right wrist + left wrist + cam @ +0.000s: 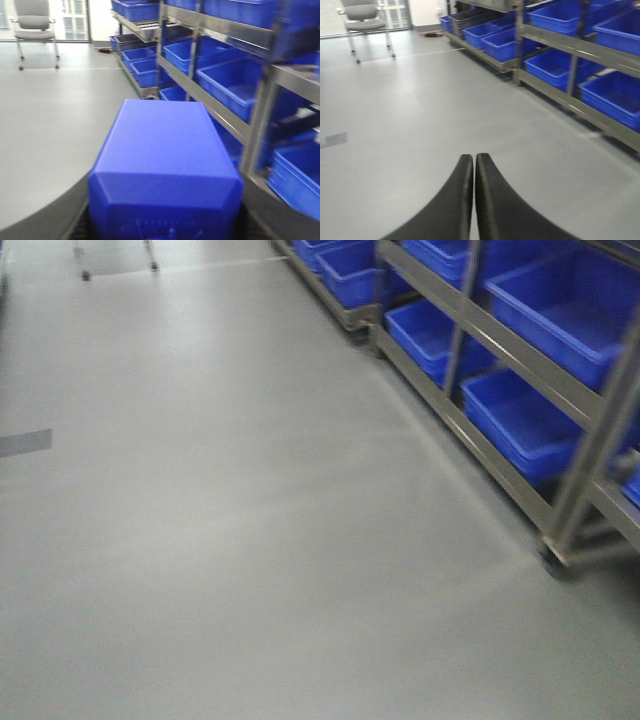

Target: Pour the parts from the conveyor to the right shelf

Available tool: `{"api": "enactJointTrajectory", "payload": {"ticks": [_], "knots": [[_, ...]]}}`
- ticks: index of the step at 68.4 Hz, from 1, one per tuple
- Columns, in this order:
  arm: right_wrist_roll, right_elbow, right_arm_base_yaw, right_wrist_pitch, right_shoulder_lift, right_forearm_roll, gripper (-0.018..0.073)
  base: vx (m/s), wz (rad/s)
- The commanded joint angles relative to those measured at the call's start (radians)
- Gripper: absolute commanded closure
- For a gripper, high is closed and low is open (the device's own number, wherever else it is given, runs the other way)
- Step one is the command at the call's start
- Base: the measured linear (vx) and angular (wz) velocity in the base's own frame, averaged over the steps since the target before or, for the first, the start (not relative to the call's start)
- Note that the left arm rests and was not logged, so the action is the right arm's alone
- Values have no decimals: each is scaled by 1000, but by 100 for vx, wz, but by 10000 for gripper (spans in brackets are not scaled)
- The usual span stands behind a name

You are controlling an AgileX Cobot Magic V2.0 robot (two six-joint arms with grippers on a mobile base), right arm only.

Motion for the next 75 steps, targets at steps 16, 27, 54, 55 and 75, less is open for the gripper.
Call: {"api": "enactJointTrajectory", "payload": {"ticks": [16,27,54,55,75], "knots": [[-7,-28,-4,-82,10,1,565,74,32],[-7,-28,-4,-83,10,1,565,74,23],[-7,-28,-4,-83,10,2,565,72,16],[-7,-28,-4,-83,10,2,565,68,11],[-7,-28,-4,-83,10,1,565,66,10]]}}
